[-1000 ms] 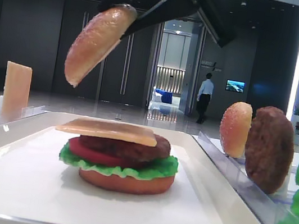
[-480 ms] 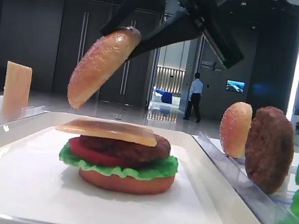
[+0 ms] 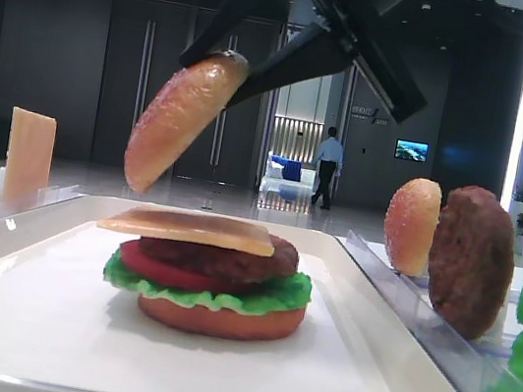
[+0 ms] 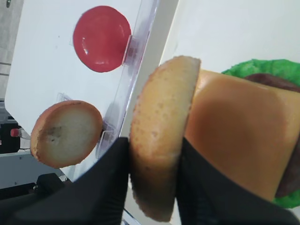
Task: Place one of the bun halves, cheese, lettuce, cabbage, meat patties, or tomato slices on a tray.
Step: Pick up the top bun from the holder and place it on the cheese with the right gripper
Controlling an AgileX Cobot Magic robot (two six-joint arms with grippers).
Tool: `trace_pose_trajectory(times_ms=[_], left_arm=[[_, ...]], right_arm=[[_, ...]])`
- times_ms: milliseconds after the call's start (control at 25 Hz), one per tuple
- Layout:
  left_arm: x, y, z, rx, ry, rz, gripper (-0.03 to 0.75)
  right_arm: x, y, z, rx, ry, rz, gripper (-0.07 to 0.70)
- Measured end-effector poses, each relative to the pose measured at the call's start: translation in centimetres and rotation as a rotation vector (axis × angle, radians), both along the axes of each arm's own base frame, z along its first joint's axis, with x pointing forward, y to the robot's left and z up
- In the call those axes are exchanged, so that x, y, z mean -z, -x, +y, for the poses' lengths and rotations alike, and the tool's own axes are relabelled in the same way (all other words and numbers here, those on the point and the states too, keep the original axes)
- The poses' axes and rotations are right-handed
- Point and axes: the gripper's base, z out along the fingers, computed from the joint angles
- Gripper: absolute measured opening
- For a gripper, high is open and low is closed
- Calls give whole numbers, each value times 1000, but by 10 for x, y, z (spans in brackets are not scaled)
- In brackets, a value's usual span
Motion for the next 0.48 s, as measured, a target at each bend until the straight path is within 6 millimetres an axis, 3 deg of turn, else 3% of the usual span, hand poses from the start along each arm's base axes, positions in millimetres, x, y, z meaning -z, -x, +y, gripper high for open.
trace_pose_trajectory(times_ms=[240, 480], left_arm=[[0, 0, 0, 0, 0, 0, 211], [0, 0, 0, 0, 0, 0, 211]], right_arm=[[13, 4, -5, 20, 22, 23, 213], [12, 4, -5, 22, 17, 17, 213]])
